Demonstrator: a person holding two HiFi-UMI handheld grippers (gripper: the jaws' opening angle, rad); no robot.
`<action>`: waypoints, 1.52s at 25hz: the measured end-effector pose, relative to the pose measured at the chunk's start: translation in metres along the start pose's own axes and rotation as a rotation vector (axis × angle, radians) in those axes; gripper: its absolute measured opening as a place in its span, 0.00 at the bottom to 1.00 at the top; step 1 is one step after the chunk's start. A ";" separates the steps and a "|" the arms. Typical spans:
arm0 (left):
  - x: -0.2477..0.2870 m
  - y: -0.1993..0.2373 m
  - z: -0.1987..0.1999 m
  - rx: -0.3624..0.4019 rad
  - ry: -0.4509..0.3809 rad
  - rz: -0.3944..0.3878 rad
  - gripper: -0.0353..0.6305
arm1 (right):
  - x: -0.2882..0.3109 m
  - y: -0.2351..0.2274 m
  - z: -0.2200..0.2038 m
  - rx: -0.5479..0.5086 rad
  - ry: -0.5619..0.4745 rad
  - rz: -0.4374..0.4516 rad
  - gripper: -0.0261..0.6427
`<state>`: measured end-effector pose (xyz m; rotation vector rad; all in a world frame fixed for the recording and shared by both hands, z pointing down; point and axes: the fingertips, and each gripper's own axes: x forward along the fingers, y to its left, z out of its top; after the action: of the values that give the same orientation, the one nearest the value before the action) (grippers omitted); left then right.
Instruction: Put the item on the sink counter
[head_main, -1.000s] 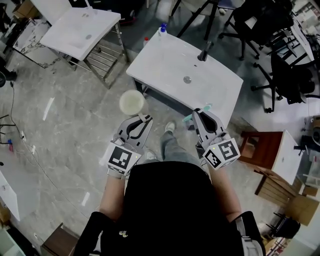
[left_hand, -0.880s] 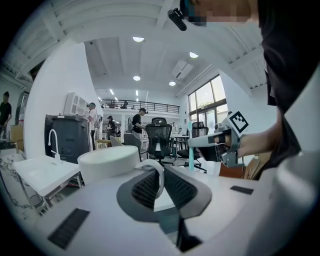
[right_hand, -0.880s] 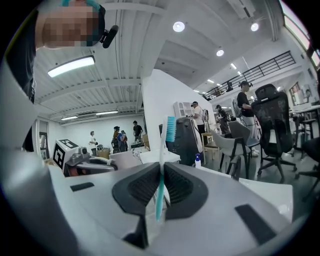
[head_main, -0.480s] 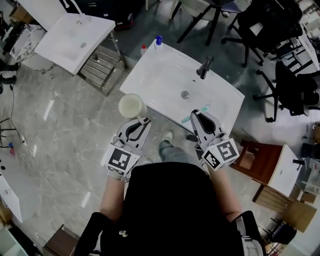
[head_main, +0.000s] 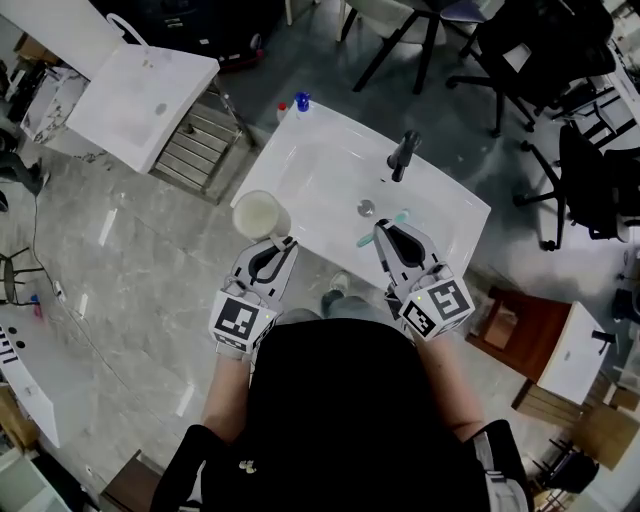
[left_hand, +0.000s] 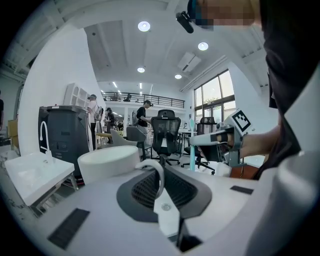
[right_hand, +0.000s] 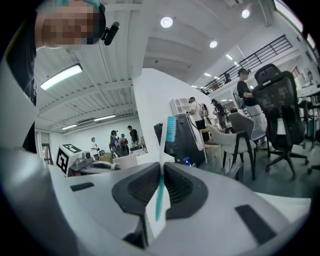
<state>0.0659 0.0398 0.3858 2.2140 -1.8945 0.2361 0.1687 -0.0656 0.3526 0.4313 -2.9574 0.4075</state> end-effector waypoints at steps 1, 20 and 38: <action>0.004 0.002 -0.001 0.000 0.007 0.004 0.12 | 0.003 -0.004 0.002 0.005 -0.003 0.003 0.11; 0.063 0.072 0.004 0.029 0.070 -0.120 0.12 | 0.070 -0.027 0.015 0.060 0.001 -0.091 0.11; 0.111 0.147 -0.068 0.011 0.155 -0.264 0.12 | 0.093 -0.021 -0.002 0.122 0.030 -0.301 0.11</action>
<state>-0.0603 -0.0691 0.4893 2.3466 -1.5082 0.3614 0.0868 -0.1088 0.3746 0.8617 -2.7834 0.5513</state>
